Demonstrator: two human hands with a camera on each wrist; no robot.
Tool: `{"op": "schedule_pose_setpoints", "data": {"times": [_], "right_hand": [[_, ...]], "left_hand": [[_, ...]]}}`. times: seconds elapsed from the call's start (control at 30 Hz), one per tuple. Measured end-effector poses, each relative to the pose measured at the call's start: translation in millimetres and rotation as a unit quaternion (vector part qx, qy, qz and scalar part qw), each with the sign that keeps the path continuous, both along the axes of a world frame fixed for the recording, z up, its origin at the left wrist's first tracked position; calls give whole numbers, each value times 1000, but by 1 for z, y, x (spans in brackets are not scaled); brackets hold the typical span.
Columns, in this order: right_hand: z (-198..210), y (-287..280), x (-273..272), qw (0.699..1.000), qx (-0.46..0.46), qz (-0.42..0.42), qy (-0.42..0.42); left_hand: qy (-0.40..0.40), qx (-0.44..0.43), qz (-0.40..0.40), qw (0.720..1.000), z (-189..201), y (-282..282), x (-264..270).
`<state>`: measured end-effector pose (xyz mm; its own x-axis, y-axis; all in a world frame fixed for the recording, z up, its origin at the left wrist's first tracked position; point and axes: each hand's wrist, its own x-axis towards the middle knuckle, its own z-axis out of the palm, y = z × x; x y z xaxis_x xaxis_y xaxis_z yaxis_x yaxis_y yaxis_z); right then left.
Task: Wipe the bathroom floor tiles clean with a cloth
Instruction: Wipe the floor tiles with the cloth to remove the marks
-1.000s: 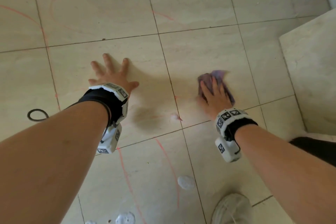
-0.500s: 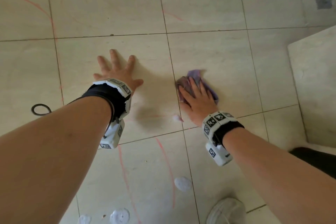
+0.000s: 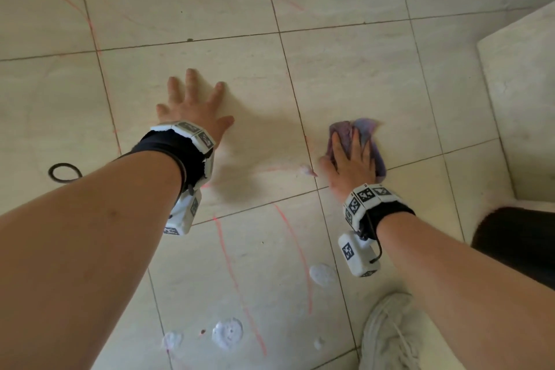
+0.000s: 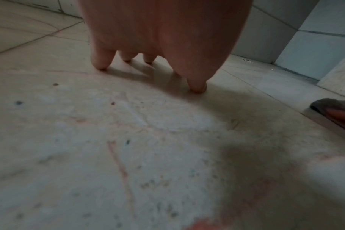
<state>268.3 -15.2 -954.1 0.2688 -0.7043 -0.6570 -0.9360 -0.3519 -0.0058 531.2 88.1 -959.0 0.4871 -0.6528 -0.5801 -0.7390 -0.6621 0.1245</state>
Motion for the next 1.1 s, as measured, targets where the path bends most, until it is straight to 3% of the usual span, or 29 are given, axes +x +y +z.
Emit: {"op": "schedule_pose_setpoints", "data": {"times": [0.2, 0.43, 0.6, 0.73, 0.87, 1.0, 1.1], "right_hand": [[-4, 38, 40, 1000, 4, 27, -9], [-4, 96, 109, 984, 43, 160, -63], [-5, 107, 69, 961, 62, 265, -48], [-5, 49, 27, 980, 8, 196, 13], [-6, 26, 88, 996, -1, 84, -30], [-10, 75, 133, 969, 29, 237, -66], [-3, 99, 110, 943, 50, 324, -57]], "left_hand": [[32, -7, -5, 999, 5, 32, 25], [32, 5, 17, 999, 8, 79, 50], [37, -1, 27, 999, 8, 81, 51], [40, -14, 46, 998, 8, 78, 45], [41, -11, 61, 997, 6, 76, 40], [40, -14, 62, 997, 7, 77, 41], [44, -16, 63, 997, 7, 77, 42]]}}
